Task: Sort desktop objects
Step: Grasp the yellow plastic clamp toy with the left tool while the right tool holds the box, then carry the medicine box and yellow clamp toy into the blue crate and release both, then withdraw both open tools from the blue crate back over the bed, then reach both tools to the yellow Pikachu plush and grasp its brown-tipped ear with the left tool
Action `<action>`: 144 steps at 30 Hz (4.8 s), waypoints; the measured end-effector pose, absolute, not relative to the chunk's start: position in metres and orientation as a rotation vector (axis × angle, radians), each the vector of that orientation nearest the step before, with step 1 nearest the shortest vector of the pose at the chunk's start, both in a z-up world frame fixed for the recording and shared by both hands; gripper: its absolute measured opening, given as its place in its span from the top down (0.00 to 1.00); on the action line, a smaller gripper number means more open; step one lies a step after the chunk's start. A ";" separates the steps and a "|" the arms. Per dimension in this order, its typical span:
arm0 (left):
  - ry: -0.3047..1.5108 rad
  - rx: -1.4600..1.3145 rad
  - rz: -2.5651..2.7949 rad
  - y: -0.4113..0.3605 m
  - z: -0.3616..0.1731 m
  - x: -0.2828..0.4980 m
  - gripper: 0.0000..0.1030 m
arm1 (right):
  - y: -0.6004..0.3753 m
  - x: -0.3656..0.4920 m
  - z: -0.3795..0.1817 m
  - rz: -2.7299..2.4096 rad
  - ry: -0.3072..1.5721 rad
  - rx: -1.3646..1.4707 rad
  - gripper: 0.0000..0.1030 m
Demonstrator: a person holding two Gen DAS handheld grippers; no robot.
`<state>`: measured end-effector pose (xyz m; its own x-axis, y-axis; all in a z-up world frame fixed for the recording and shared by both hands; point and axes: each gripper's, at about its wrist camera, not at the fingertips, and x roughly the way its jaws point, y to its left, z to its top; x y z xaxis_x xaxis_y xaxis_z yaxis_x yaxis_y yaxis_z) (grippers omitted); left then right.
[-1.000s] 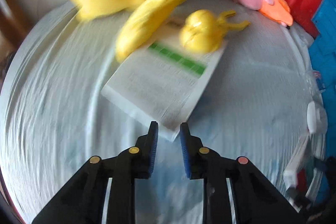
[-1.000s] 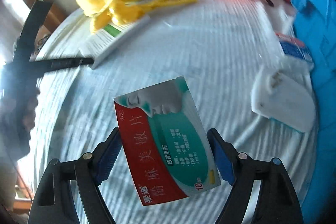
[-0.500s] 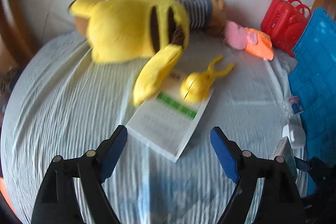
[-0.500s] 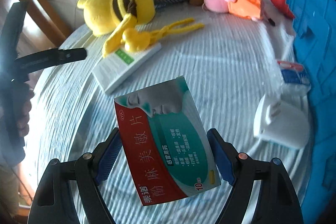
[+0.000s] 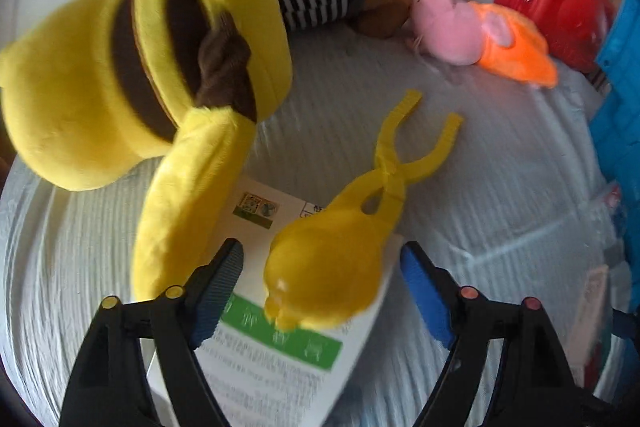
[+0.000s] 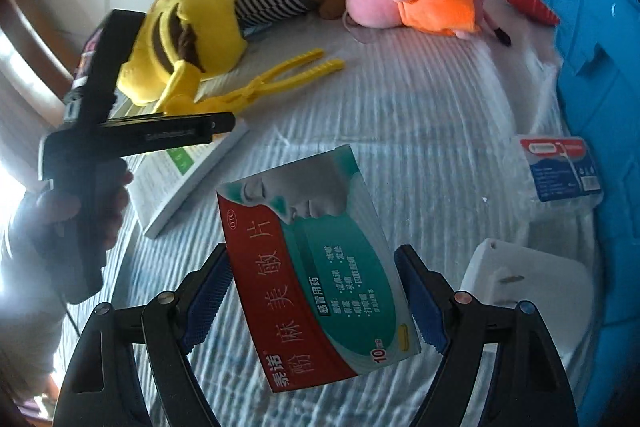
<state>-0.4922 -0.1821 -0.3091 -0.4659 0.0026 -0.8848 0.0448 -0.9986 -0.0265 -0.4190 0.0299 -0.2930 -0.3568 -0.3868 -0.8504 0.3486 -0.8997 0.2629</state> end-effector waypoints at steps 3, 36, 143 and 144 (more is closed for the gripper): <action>0.109 1.588 -2.655 -0.186 -0.306 -0.487 0.48 | 0.028 -0.420 -0.297 -2.265 -0.046 1.452 0.21; 0.171 1.194 -2.902 -0.196 -0.088 -0.198 0.48 | -0.013 -0.225 -0.082 -2.600 0.164 0.968 0.21; 0.255 1.255 -2.465 -0.327 -0.118 -0.251 0.21 | -0.064 -0.340 -0.134 -2.400 -0.036 1.048 0.00; 0.262 1.266 -2.457 -0.336 -0.119 -0.266 0.21 | -0.065 -0.346 -0.132 -2.401 -0.035 1.050 0.00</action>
<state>-0.2660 -0.3364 -0.1194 -0.5319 -0.2323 -0.8143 0.3990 -0.9169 0.0009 -0.3463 -0.0652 -0.1315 -0.5679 -0.4655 -0.6788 0.4456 -0.8673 0.2219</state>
